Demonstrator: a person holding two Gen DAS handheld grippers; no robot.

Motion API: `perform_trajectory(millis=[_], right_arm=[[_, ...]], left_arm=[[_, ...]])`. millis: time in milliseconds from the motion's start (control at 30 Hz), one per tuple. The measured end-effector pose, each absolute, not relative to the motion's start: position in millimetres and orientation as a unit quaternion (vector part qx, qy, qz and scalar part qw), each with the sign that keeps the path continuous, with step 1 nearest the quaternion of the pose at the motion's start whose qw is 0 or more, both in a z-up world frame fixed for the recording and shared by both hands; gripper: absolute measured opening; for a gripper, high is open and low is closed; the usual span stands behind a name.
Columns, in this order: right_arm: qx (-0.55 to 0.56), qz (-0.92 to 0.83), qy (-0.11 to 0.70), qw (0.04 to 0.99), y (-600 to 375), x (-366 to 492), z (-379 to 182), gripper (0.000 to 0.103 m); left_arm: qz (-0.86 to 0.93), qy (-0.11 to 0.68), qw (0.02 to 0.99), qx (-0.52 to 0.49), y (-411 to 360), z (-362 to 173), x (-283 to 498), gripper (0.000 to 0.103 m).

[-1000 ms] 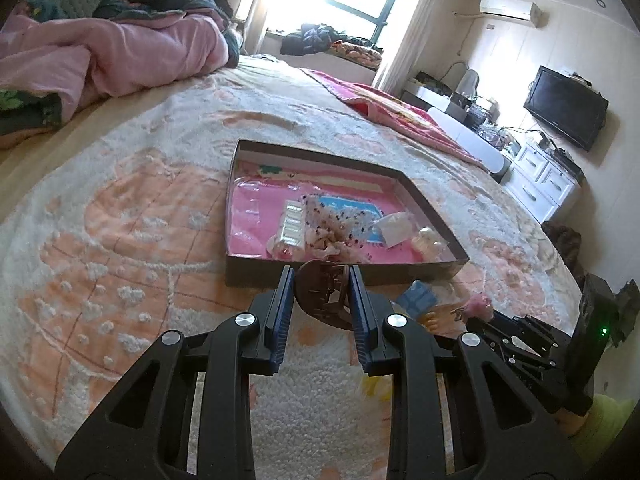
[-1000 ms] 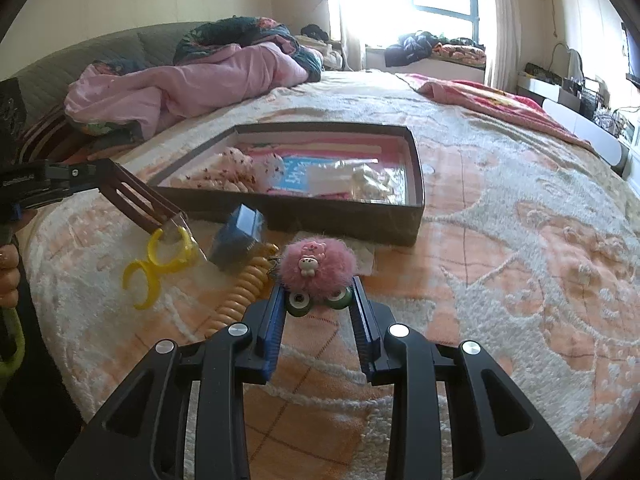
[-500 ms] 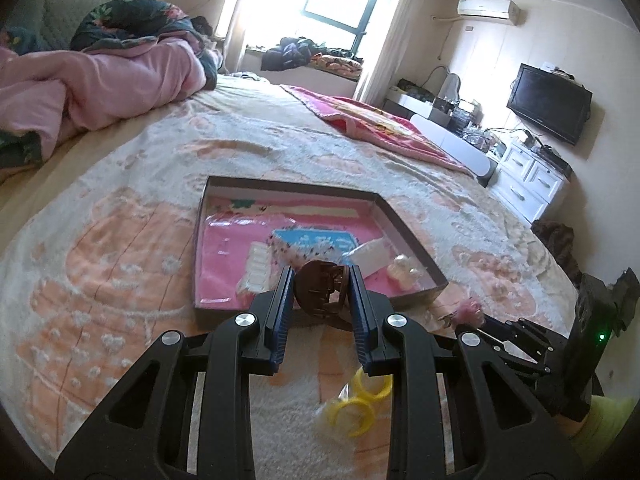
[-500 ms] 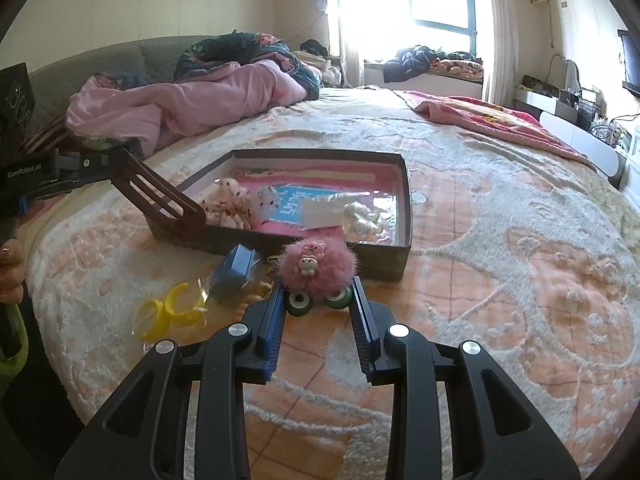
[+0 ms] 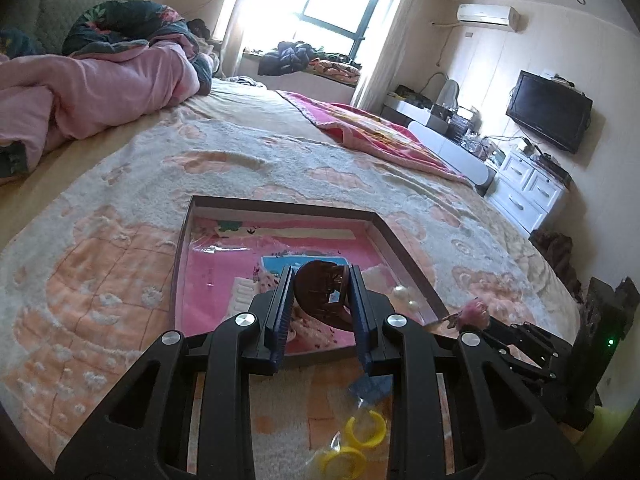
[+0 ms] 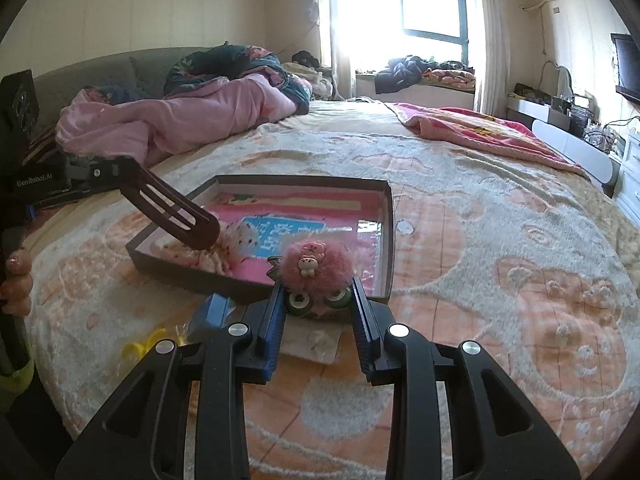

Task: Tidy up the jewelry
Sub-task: 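Carry the claw clip into the tray with left tool while right tool carries the pom-pom there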

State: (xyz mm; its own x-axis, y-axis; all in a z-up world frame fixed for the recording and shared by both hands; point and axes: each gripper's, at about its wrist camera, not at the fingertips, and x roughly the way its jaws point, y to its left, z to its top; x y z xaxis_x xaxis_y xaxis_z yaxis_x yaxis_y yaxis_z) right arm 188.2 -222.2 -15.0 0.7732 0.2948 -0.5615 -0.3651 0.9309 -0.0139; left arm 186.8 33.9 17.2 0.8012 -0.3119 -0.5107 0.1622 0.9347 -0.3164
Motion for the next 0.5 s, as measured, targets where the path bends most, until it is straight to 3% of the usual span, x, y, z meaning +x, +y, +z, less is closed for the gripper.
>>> perform_trajectory(millis=[500], right_arm=[[-0.063,0.160,0.292,0.941,-220.7,233.2,-13.6,0.029]], left_arm=[[-0.107,0.307,0.934,-0.148,39.1,1.2,220.8,0.019]])
